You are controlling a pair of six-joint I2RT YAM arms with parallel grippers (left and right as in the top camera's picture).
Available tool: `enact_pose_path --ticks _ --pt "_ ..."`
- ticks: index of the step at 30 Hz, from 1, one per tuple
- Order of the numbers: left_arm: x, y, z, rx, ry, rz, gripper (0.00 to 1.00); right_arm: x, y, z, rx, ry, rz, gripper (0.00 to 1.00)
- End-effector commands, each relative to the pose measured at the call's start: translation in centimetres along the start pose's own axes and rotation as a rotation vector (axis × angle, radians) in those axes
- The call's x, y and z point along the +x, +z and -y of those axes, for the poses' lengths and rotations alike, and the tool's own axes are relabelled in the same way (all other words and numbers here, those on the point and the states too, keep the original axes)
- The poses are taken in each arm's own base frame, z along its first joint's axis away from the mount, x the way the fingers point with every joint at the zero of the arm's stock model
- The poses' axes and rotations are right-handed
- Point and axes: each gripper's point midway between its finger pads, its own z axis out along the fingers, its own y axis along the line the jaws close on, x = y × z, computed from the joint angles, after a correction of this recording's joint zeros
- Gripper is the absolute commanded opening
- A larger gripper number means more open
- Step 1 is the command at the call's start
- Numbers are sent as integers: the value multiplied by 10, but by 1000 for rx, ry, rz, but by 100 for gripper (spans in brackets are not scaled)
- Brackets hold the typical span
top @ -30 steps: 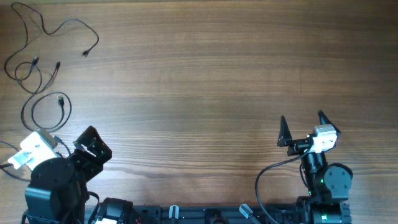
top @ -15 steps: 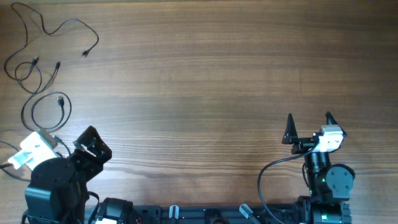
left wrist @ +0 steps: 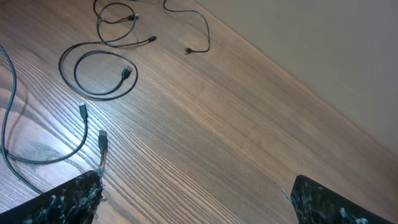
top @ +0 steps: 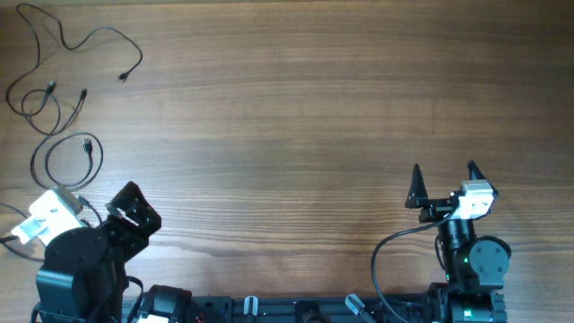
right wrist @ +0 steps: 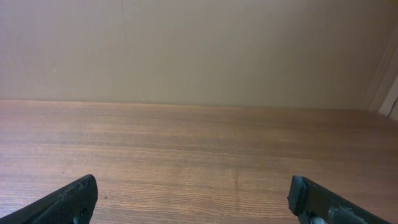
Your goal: Untangle cables
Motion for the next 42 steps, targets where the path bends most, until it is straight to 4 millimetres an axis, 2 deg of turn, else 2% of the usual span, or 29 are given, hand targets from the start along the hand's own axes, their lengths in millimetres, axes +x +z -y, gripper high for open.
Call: enact_pose_path --ticks 1,15,19,21,23,24,27,29,30,32,33,35,42 --pt "-1 1 -1 -11 -9 7 100 -3 -1 1 5 19 15 100" --pt "-1 1 -1 -11 -2 7 100 -3 -1 1 5 19 14 100" --pt "9 -15 -21 -16 -3 10 100 -3 -1 1 5 19 14 100" --pt "7 -22 -24 30 -51 71 100 -3 -1 1 5 19 14 100" --pt "17 -19 -5 160 129 98 100 -3 -1 1 5 19 14 100" --pt "27 -5 8 220 216 77 100 -3 -1 1 5 19 14 100" --pt "40 4 3 217 207 64 100 -3 -1 1 5 19 14 100" --pt "39 2 13 274 234 81 100 -3 -1 1 5 19 14 100" --pt "39 2 24 331 334 102 100 -3 -1 1 5 19 14 100" --pt "47 0 64 554 668 197 100 -3 -1 1 5 19 14 100" --pt "50 1 70 592 720 221 100 -3 -1 1 5 19 14 100" --pt "49 10 77 620 745 280 100 -3 -1 1 5 19 14 100" --pt "66 40 74 635 744 350 100 -3 -1 1 5 19 14 100"
